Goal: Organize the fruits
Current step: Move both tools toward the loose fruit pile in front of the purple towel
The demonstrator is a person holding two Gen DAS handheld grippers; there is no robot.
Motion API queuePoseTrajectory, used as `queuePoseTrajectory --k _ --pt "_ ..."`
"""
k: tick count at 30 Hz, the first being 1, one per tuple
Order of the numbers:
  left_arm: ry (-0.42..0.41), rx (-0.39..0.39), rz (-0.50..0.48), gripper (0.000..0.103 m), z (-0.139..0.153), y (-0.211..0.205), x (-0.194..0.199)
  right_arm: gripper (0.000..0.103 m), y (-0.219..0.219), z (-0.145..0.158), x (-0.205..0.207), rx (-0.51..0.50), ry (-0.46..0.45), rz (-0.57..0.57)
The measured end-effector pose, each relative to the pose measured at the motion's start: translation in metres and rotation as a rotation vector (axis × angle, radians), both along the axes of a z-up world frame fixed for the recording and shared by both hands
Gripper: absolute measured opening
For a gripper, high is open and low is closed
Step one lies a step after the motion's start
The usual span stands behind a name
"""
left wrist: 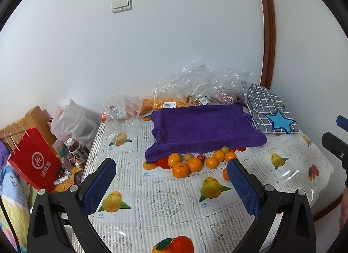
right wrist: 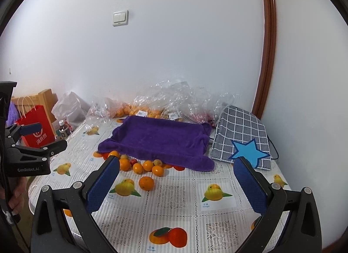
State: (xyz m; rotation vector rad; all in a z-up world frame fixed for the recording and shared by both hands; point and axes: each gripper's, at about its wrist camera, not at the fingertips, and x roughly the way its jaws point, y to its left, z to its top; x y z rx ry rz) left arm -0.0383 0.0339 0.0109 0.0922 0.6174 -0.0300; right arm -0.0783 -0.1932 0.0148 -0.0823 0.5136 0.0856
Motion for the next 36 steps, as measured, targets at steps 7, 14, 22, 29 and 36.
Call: queuePoseTrajectory --k 7,14,22,29,36 --pt "-0.011 0.003 0.006 0.103 0.001 0.001 0.0 0.103 -0.002 0.0 -0.001 0.007 0.006 0.002" --pt "-0.008 -0.008 0.007 0.103 0.001 0.001 0.001 0.103 -0.003 -0.003 0.002 0.026 0.03 0.005" --pt "-0.005 -0.013 0.002 0.103 0.001 -0.001 0.001 0.103 -0.005 -0.004 0.006 0.038 0.045 0.013" --pt "-0.005 -0.035 -0.012 0.102 -0.002 -0.003 0.001 0.103 0.004 -0.01 0.01 0.005 0.071 0.035" --pt "0.002 -0.051 -0.025 0.102 -0.007 -0.004 0.004 0.102 0.013 -0.014 0.005 -0.012 0.025 0.037"
